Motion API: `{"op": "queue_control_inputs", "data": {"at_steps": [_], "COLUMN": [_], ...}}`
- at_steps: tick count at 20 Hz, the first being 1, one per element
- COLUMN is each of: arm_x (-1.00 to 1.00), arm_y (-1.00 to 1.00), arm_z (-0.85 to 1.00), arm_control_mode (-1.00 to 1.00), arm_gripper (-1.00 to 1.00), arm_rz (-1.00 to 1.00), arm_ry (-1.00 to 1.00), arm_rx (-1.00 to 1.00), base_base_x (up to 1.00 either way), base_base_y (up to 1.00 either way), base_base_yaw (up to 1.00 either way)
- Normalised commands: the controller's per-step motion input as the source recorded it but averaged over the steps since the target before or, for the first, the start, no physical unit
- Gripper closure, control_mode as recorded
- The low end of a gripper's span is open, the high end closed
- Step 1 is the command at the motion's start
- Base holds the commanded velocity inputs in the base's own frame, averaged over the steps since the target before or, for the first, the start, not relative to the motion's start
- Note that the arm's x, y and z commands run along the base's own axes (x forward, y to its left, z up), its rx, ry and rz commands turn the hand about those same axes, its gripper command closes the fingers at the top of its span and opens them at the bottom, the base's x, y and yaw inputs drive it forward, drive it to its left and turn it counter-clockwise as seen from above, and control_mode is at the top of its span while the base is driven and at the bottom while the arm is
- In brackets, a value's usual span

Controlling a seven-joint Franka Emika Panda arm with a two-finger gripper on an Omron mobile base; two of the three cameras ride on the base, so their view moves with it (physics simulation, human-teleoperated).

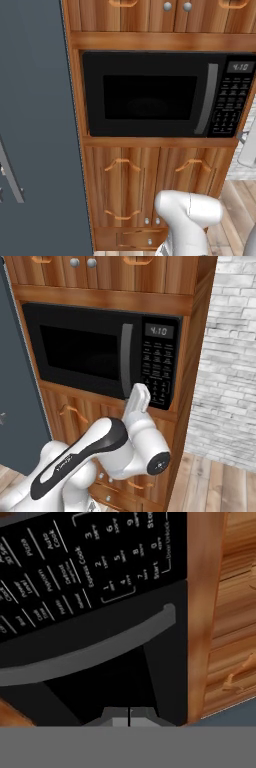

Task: Pick the marshmallow from the counter and place it in the microwave. Then turn on the microwave.

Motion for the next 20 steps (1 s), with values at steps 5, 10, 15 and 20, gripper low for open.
{"op": "queue_control_inputs", "data": {"at_steps": [5, 10, 15, 20], "arm_x": [0.15, 0.15, 0.13, 0.19], "arm_y": [-0.08, -0.07, -0.07, -0.05], "arm_z": [-0.13, -0.15, -0.11, -0.12], "arm_control_mode": [-1.0, -1.0, -1.0, -1.0], "arm_gripper": [1.0, 1.0, 1.0, 1.0], "arm_rz": [-0.01, -0.01, -0.01, 0.0], "arm_ry": [0.01, 0.0, 0.0, 0.02], "arm_rx": [0.0, 0.0, 0.0, 0.0], "base_base_x": [0.0, 0.0, 0.0, 0.0], "base_base_y": [0.0, 0.0, 0.0, 0.0], "base_base_yaw": [0.0, 0.0, 0.0, 0.0]}}
